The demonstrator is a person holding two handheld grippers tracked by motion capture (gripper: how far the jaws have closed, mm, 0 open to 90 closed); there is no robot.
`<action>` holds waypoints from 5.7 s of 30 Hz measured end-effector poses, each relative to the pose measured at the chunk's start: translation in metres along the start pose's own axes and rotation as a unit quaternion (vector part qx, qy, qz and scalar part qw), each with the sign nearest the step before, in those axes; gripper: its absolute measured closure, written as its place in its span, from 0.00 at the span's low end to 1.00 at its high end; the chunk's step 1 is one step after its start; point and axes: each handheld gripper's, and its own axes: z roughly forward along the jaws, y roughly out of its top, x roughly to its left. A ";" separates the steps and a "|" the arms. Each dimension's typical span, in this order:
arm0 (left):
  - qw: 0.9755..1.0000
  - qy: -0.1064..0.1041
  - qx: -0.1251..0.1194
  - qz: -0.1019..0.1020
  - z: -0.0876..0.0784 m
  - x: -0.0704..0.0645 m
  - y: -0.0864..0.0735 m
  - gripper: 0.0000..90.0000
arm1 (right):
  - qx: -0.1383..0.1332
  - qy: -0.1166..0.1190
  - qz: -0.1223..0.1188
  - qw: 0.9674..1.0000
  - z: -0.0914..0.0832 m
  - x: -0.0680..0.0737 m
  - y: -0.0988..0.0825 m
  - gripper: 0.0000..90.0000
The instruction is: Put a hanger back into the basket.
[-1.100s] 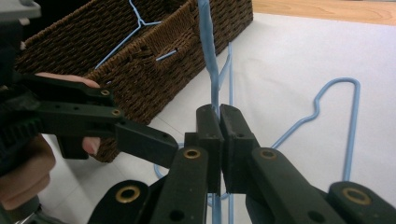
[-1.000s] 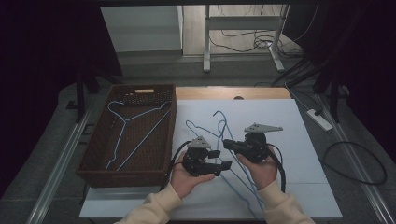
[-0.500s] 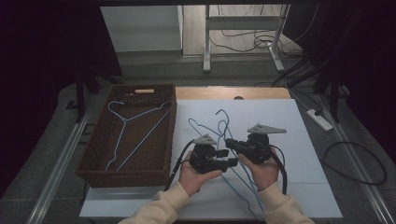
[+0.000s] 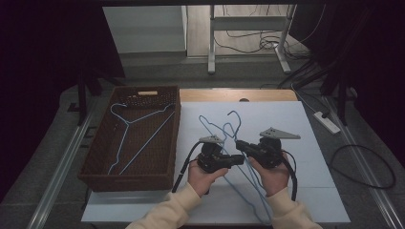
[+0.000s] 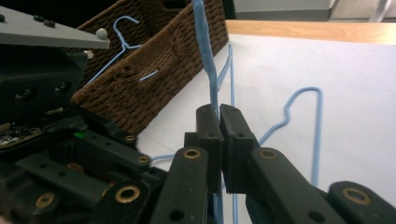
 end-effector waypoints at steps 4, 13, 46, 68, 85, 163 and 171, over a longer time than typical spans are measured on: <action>1.000 -0.003 0.006 -0.012 0.002 0.002 0.000 0.96 | -0.005 0.005 0.013 1.000 -0.001 -0.002 -0.001 0.97; 0.999 -0.032 -0.020 -0.032 0.003 0.000 -0.002 0.73 | -0.014 -0.003 0.007 1.000 -0.001 -0.001 -0.001 0.97; 0.996 -0.028 0.023 -0.078 -0.011 0.008 0.005 0.96 | -0.060 0.012 -0.033 0.998 -0.010 0.011 0.005 0.78; 0.995 0.030 0.093 -0.011 -0.054 0.002 0.032 0.96 | -0.095 0.049 -0.038 0.994 -0.049 -0.024 -0.005 0.33; 0.990 0.012 0.139 0.022 -0.108 -0.001 0.069 0.96 | -0.049 0.005 -0.017 0.999 -0.041 -0.056 -0.028 0.33; 0.945 0.178 0.269 -0.052 -0.234 0.174 0.003 0.95 | -0.013 -0.010 -0.014 1.000 -0.022 -0.056 -0.039 0.34; 0.933 0.250 0.253 -0.055 -0.236 0.172 0.006 0.94 | -0.013 -0.010 -0.015 1.000 -0.022 -0.056 -0.039 0.34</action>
